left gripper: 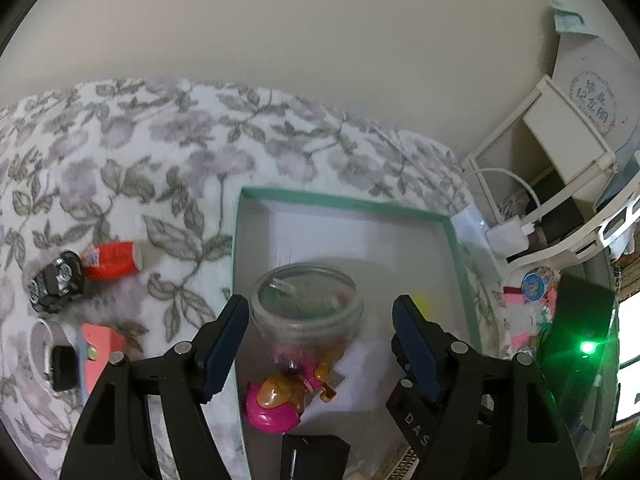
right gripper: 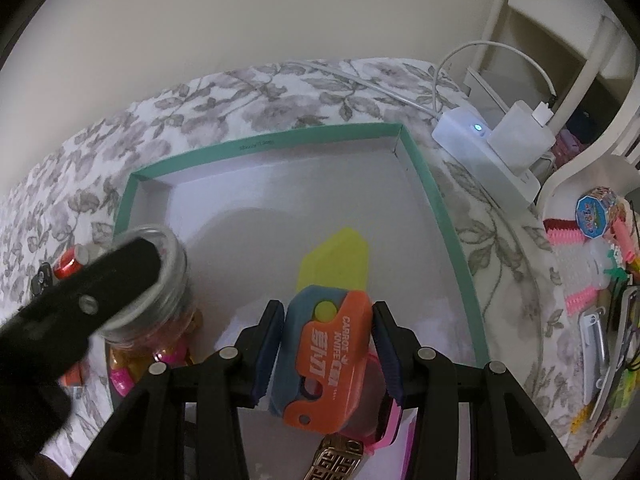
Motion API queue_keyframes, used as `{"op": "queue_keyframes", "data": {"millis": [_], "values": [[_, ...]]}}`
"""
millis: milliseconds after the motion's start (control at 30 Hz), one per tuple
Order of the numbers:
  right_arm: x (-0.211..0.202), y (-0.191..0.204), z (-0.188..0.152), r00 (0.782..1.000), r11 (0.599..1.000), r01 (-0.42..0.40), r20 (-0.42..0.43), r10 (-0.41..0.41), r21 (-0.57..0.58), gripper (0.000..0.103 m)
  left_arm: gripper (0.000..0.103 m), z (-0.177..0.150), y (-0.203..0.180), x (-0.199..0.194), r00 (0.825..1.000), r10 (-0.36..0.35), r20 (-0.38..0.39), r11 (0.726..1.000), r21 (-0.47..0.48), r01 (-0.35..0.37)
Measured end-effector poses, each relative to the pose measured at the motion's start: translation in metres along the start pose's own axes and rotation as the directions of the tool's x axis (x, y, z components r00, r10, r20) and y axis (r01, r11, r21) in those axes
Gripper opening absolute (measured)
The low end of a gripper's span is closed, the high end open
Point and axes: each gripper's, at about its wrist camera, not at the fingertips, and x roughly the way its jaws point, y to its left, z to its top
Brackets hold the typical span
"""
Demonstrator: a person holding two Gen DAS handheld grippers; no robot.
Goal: Organize rigid objects
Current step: 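Lower bead tin and knife into the tray and open both tools, then move both tools back over the remaining objects beside the tray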
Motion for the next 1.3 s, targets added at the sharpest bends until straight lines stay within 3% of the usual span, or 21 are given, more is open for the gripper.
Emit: {"op": "queue_keyframes", "data": {"millis": [100, 267, 433, 533, 800, 867, 1000, 1100, 1300], "values": [[-0.007, 0.001, 0.002, 1.000, 1.000, 0.011, 0.010, -0.011, -0.006, 0.049, 0.075, 0.005, 0.000, -0.011, 1.000, -0.001, 0.012, 1.000, -0.006, 0.001], [-0.025, 0.004, 0.007, 0.999, 1.000, 0.009, 0.044, -0.008, -0.017, 0.049, 0.075, 0.013, 0.003, -0.032, 0.997, 0.060, 0.039, 0.998, 0.001, -0.060], [-0.048, 0.007, 0.013, 0.996, 1.000, -0.004, 0.094, 0.006, -0.021, 0.049, 0.075, 0.021, 0.010, -0.049, 0.981, 0.183, 0.061, 0.983, 0.016, -0.184], [-0.060, 0.008, 0.016, 0.992, 1.000, -0.009, 0.124, 0.011, -0.016, 0.066, 0.076, 0.023, 0.019, -0.054, 0.967, 0.244, 0.073, 0.969, 0.011, -0.245], [-0.069, 0.014, 0.016, 0.989, 1.000, -0.017, 0.148, 0.020, -0.025, 0.074, 0.083, 0.024, 0.045, -0.049, 0.943, 0.331, 0.038, 0.944, -0.023, -0.330], [-0.067, 0.016, 0.015, 0.989, 0.999, -0.024, 0.145, 0.027, -0.023, 0.086, 0.084, 0.023, 0.050, -0.047, 0.936, 0.352, 0.029, 0.936, -0.026, -0.351], [-0.066, 0.017, 0.014, 0.989, 0.999, -0.038, 0.144, 0.040, -0.021, 0.089, 0.089, 0.022, 0.067, -0.048, 0.929, 0.369, 0.013, 0.928, -0.057, -0.368], [-0.066, 0.019, 0.013, 0.989, 0.999, -0.040, 0.143, 0.043, -0.022, 0.102, 0.097, 0.022, 0.080, -0.054, 0.923, 0.385, 0.020, 0.920, -0.083, -0.382], [-0.065, 0.030, 0.013, 0.988, 0.997, -0.066, 0.135, 0.070, -0.039, 0.103, 0.099, 0.025, 0.114, -0.075, 0.891, 0.451, 0.044, 0.886, -0.140, -0.442]]}}
